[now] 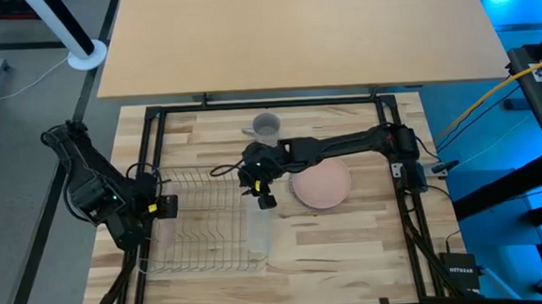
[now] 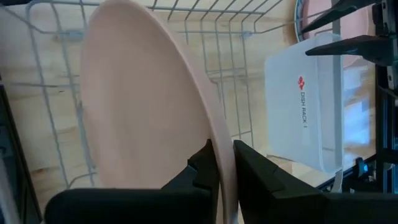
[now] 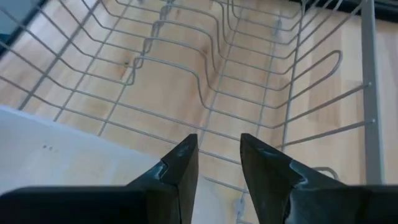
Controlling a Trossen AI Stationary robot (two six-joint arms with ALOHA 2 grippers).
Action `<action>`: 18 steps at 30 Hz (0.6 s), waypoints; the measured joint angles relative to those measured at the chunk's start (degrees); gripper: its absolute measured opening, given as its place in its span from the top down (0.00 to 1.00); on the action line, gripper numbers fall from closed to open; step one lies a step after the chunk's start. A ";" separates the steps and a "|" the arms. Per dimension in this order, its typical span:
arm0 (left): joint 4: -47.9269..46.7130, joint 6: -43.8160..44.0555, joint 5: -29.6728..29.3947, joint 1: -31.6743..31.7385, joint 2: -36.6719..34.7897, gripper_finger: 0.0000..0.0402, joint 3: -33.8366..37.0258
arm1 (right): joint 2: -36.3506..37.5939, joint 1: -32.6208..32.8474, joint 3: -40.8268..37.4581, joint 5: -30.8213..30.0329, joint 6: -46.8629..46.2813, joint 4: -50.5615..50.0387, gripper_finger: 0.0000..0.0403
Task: Sort dishes
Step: Put the bottom pink plate in the dish rack
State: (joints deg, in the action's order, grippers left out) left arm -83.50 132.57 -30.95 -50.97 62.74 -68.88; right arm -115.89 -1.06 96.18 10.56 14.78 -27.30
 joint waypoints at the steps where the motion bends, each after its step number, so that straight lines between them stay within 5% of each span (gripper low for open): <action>1: -0.02 0.00 0.02 0.01 0.00 0.92 0.00 | 0.11 0.00 0.00 -0.79 -0.03 -1.11 0.69; 18: -3.20 -2.04 0.19 0.01 0.50 0.92 -0.02 | 0.45 1.10 -0.08 -1.11 -0.17 -5.25 0.69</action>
State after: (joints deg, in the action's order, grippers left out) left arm -86.70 130.52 -30.76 -50.96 63.24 -68.90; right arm -115.44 0.04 96.10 9.46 14.61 -32.55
